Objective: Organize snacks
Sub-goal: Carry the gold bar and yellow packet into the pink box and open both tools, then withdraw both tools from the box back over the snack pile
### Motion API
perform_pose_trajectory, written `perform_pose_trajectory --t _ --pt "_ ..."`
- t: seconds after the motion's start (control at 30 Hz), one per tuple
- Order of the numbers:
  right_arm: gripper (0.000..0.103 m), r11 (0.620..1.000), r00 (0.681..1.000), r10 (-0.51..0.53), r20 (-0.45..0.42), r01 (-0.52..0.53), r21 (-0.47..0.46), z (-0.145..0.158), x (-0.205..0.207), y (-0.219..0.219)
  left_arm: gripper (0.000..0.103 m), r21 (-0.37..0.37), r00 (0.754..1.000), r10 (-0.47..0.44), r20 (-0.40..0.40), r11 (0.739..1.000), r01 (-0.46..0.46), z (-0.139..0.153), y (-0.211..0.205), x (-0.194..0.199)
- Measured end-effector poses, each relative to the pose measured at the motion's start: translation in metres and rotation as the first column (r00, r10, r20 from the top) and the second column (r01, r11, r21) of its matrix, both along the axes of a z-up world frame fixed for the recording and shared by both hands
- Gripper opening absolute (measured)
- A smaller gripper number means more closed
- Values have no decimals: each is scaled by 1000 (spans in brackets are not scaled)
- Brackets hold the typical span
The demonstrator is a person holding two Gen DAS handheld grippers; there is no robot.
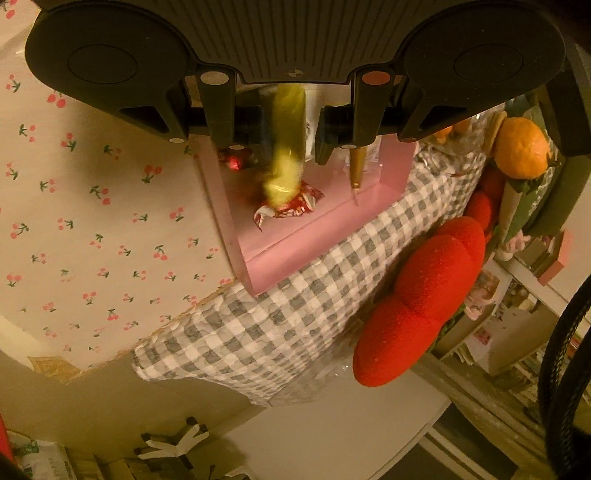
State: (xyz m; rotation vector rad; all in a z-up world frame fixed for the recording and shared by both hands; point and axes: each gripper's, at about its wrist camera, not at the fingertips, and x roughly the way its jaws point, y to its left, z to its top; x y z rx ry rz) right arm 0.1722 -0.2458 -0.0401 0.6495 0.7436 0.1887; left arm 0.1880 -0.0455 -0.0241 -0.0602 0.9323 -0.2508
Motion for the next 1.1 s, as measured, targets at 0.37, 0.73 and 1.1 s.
perform_pose_trajectory --t 0.37,0.73,1.1 --pt "57 1000 1000 -6 17 6 -6 11 -7 3 58 6 1000 28 13 1000 -28 7 5 -9" --pt "65 996 999 51 19 -49 -73 30 -23 17 75 5 999 26 36 1000 -26 25 23 -37" --pt "82 982 991 132 30 -126 -141 47 -52 31 88 5 998 42 43 999 -42 31 49 -75"
